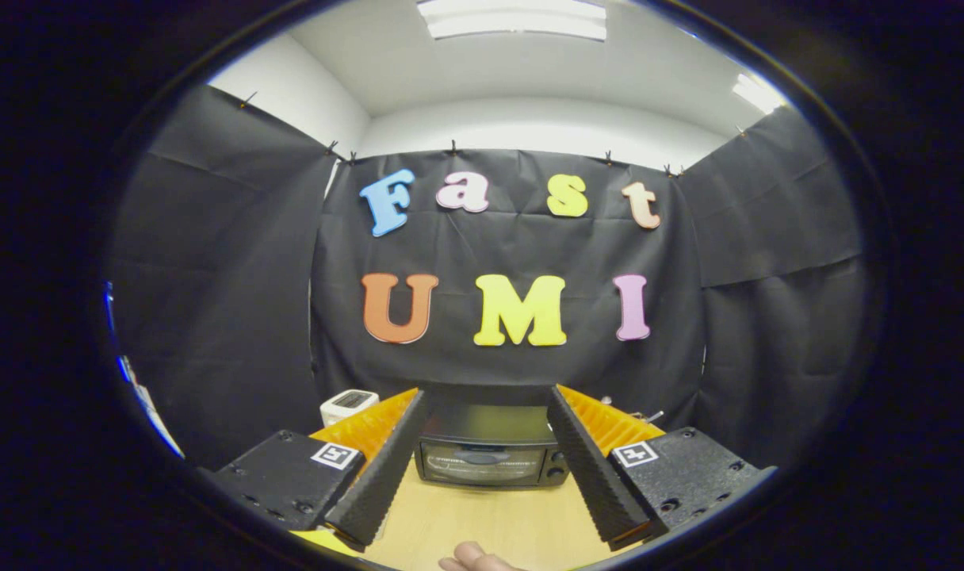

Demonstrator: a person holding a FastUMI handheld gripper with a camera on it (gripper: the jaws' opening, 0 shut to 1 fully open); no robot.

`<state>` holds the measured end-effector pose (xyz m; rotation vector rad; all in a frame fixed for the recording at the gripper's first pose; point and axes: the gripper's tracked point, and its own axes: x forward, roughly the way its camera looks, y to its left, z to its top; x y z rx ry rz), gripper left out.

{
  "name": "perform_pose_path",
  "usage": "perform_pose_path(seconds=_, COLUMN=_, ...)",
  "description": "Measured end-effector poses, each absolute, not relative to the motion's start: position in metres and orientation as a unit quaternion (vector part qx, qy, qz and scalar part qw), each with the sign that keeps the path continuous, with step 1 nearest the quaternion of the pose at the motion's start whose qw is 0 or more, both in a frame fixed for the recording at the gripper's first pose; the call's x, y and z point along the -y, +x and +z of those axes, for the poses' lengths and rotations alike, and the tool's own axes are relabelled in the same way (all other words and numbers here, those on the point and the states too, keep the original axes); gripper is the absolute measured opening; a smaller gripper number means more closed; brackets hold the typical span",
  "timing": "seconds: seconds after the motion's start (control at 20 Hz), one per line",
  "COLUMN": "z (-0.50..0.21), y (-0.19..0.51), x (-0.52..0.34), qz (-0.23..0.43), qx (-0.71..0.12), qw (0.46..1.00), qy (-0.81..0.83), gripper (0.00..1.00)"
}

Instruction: Open the toaster oven, put the food inside, and close the toaster oven door.

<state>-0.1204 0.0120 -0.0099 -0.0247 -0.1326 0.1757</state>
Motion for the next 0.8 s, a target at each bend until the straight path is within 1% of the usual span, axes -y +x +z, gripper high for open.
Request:
perform_pose_path(seconds=0.2, z=-0.025, y=-0.143, x=-0.012, qz=0.112, qx=0.055, qw=0.992, qy=0.028, gripper=1.0)
perform_pose_path(seconds=0.4, z=-0.011, y=-0.172, x=0.007, qz=0.086, qx=0.094, qw=0.991, qy=0.031, gripper=1.0)
perform_pose_path(seconds=0.55, z=-0.003, y=-0.191, x=0.006, qz=0.089, qx=0.116, qw=0.989, qy=0.016, gripper=1.0)
perform_pose_path(seconds=0.8, z=-0.019, y=-0.198, x=0.002, qz=0.105, qx=0.101, qw=0.989, qy=0.008, gripper=1.0)
